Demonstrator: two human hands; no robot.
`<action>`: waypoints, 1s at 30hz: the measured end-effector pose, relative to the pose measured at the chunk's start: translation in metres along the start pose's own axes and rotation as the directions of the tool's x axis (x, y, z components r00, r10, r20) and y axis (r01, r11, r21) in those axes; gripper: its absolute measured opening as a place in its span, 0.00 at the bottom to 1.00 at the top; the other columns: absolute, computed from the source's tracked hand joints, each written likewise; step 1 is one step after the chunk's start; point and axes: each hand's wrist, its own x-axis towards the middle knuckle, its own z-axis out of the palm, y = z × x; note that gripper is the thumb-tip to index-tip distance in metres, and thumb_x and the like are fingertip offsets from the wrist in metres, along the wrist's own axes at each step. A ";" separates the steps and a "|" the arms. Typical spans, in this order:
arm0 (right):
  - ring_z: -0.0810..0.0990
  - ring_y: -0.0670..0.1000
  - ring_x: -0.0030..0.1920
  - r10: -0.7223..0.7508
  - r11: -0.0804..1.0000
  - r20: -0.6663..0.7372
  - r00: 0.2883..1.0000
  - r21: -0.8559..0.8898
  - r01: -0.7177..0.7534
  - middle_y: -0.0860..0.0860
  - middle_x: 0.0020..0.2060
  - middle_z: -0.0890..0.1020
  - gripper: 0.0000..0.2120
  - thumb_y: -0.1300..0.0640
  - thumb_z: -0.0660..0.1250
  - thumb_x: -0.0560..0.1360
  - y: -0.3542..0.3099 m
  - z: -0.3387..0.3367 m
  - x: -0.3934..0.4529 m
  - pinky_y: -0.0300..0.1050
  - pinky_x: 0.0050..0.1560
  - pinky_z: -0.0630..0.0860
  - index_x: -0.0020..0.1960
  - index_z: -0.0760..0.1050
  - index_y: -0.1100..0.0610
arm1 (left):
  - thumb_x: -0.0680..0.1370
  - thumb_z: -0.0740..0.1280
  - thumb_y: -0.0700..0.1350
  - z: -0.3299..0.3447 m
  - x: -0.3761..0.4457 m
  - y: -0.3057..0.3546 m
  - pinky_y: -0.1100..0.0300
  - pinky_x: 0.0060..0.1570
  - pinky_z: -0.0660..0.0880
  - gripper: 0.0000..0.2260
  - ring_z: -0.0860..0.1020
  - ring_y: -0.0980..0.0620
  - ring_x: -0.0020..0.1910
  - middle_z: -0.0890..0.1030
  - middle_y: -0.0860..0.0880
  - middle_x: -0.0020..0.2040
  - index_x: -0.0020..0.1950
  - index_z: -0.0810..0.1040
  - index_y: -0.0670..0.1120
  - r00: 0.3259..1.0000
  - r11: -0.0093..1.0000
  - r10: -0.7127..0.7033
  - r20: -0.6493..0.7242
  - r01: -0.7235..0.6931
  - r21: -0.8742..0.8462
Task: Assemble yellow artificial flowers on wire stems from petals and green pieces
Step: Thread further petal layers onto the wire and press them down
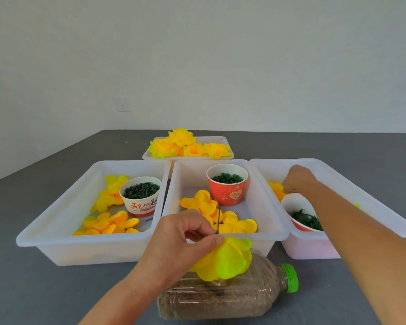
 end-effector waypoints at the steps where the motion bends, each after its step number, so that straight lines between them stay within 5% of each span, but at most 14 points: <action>1: 0.65 0.49 0.24 0.016 0.999 -0.006 1.000 0.046 -0.015 0.52 0.23 0.67 0.15 0.68 0.66 0.65 0.005 -0.004 0.002 0.36 0.24 0.62 0.26 0.64 0.59 | 0.69 0.74 0.39 0.000 0.000 0.000 0.64 0.39 0.74 0.12 0.76 0.56 0.34 0.78 0.54 0.33 0.29 0.78 0.53 1.000 1.000 -0.001 -0.003 0.001 -0.002; 8: 0.71 0.53 0.30 0.156 0.861 0.014 0.988 0.488 -0.143 0.56 0.26 0.72 0.14 0.68 0.74 0.66 0.027 -0.023 0.005 0.44 0.34 0.70 0.27 0.70 0.63 | 0.69 0.74 0.41 0.001 0.000 -0.001 0.64 0.40 0.75 0.11 0.77 0.56 0.35 0.79 0.54 0.33 0.30 0.79 0.53 1.000 1.000 -0.003 -0.008 0.003 0.010; 12: 0.77 0.55 0.38 0.117 0.747 0.053 0.992 0.654 -0.123 0.56 0.38 0.78 0.10 0.65 0.73 0.68 0.035 -0.023 -0.003 0.47 0.41 0.77 0.35 0.74 0.56 | 0.69 0.74 0.41 0.001 0.000 -0.001 0.65 0.40 0.75 0.09 0.77 0.57 0.35 0.79 0.54 0.34 0.31 0.79 0.52 1.000 1.000 0.003 -0.012 -0.003 0.028; 15: 0.73 0.51 0.33 0.110 0.679 -0.019 0.994 0.731 -0.061 0.55 0.36 0.76 0.07 0.66 0.74 0.67 0.038 -0.019 -0.006 0.42 0.34 0.71 0.40 0.78 0.58 | 0.69 0.74 0.41 0.001 -0.001 0.000 0.65 0.40 0.75 0.09 0.77 0.57 0.34 0.79 0.53 0.33 0.31 0.79 0.51 1.000 1.000 0.002 -0.015 -0.002 0.029; 18: 0.71 0.52 0.33 0.093 0.730 -0.100 0.991 0.683 0.001 0.55 0.35 0.75 0.09 0.66 0.71 0.70 0.038 -0.018 -0.006 0.42 0.34 0.69 0.50 0.80 0.65 | 0.69 0.74 0.40 0.002 -0.001 0.000 0.64 0.40 0.75 0.09 0.77 0.56 0.34 0.79 0.53 0.33 0.31 0.80 0.50 1.000 0.999 0.000 -0.020 0.000 0.034; 22: 0.79 0.60 0.44 0.123 0.903 -0.207 0.971 0.428 -0.023 0.66 0.39 0.77 0.08 0.62 0.68 0.70 0.035 -0.021 -0.011 0.47 0.42 0.72 0.41 0.78 0.68 | 0.69 0.74 0.40 0.002 -0.001 0.001 0.64 0.40 0.75 0.08 0.77 0.56 0.34 0.79 0.53 0.33 0.31 0.80 0.49 1.000 0.999 0.005 -0.022 -0.004 0.038; 25: 0.79 0.59 0.44 0.166 0.925 -0.254 0.953 0.375 -0.061 0.60 0.38 0.80 0.09 0.58 0.69 0.71 0.033 -0.020 -0.015 0.45 0.41 0.70 0.39 0.79 0.64 | 0.69 0.74 0.40 0.002 -0.002 0.001 0.65 0.40 0.75 0.08 0.77 0.57 0.34 0.79 0.52 0.34 0.32 0.80 0.48 1.000 0.999 0.009 -0.024 -0.008 0.036; 30: 0.77 0.62 0.50 0.104 0.968 -0.456 0.884 0.249 0.015 0.62 0.47 0.80 0.09 0.59 0.64 0.76 0.026 -0.015 -0.013 0.47 0.43 0.67 0.48 0.79 0.64 | 0.69 0.74 0.41 0.002 -0.001 0.000 0.64 0.40 0.75 0.07 0.77 0.56 0.34 0.79 0.52 0.34 0.32 0.80 0.48 1.000 0.999 0.015 -0.021 -0.015 0.031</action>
